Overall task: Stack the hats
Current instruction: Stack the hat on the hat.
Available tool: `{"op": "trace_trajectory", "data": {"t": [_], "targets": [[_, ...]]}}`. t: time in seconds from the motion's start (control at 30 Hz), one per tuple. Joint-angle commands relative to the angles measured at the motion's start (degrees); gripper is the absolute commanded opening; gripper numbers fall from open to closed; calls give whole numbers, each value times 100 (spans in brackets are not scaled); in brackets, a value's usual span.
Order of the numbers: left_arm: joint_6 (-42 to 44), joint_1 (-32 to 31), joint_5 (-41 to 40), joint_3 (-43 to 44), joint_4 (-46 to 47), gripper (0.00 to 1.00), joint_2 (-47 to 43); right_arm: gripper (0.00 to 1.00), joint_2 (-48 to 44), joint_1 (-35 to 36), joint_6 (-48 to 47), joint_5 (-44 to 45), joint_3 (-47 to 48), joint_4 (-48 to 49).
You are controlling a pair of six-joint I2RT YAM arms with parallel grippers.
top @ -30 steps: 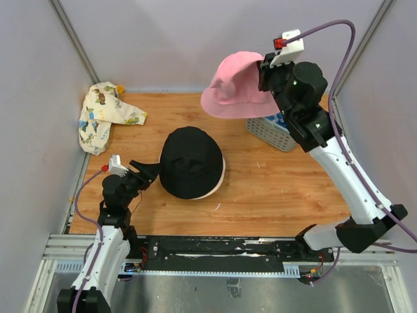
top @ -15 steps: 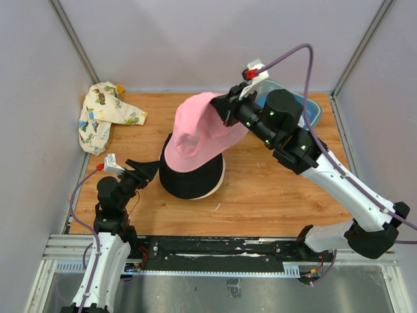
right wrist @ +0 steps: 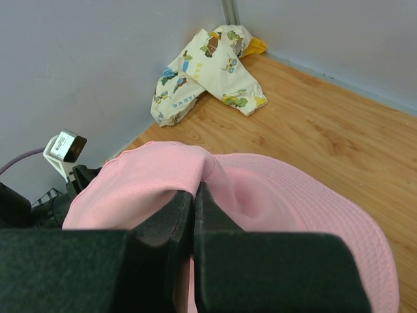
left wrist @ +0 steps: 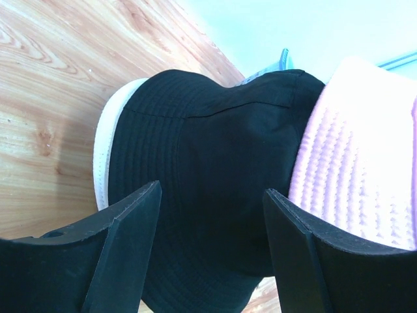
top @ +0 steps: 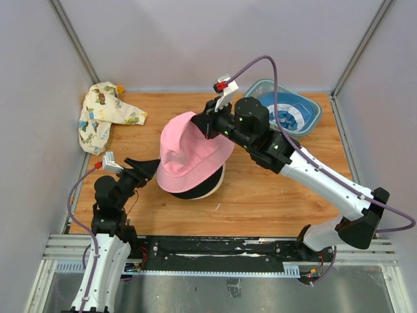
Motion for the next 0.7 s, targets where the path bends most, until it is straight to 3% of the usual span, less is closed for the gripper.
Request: {"op": "trace_trajectory", "data": {"t": [0.0, 0.3, 0.5, 0.67], "targets": [[-23, -32, 143, 269, -30, 69, -100, 1, 122, 70, 44, 26, 13, 204], [-154, -31, 226, 617, -112, 73, -97, 1, 33, -203, 83, 112, -270, 239], [-792, -32, 753, 203, 820, 83, -8, 0, 164, -303, 174, -92, -312, 205], [-1048, -32, 938, -141, 1214, 83, -11, 0, 196, -311, 248, -175, -567, 279]]}}
